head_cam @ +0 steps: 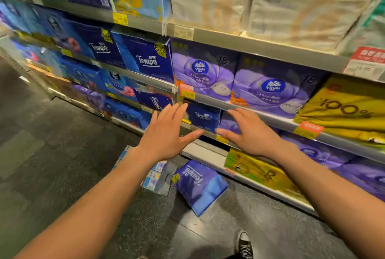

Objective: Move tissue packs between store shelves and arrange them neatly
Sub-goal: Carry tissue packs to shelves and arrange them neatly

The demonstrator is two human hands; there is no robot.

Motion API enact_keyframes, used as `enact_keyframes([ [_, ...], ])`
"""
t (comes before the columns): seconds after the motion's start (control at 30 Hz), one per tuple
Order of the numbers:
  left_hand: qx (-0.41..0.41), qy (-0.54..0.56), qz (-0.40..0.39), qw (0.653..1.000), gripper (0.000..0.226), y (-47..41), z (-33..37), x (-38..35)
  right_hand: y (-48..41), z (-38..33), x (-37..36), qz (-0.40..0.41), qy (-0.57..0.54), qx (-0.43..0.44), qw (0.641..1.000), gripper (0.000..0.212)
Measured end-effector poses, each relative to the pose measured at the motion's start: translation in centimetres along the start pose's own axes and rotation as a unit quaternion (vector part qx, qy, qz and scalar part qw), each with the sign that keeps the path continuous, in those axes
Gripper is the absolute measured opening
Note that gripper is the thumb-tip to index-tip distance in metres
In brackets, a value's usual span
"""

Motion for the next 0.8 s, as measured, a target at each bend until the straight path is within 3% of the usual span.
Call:
enact_keyframes([
  [0.23,-0.022,0.006,-0.071,0.997,0.091,4.1,-11.9,0.9,-0.2,-10.7,-7.2,-0.026,-0.053,-0.076,0.995,0.118],
  [0.43,-0.005,0.022,-0.105,0.994,0.094,3.5,-20.2,0.9,-1.5,-15.3,-12.5,-0.049,-0.108,-0.121,0.986,0.125],
  [0.6,0.012,-0.012,-0.179,0.984,0.091,1.7,-25.5,-2.4,-5.7,-17.3,-17.3,-0.086,-0.127,-0.132,0.979,0.081],
  [0.8,0.039,-0.016,-0.204,0.978,0.092,-2.9,-32.6,-3.0,-15.4,-20.5,-21.0,-0.131,-0.166,-0.13,0.969,0.093],
])
Point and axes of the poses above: each hand's wrist, its own y-axis away from the middle knuckle, its own x-axis out of the back of the hand, z = x × y, the point moved 10 cm from there along -y, towards the middle knuckle, and after that the axes turned 5 degrees about y, right-handed, at the moved point
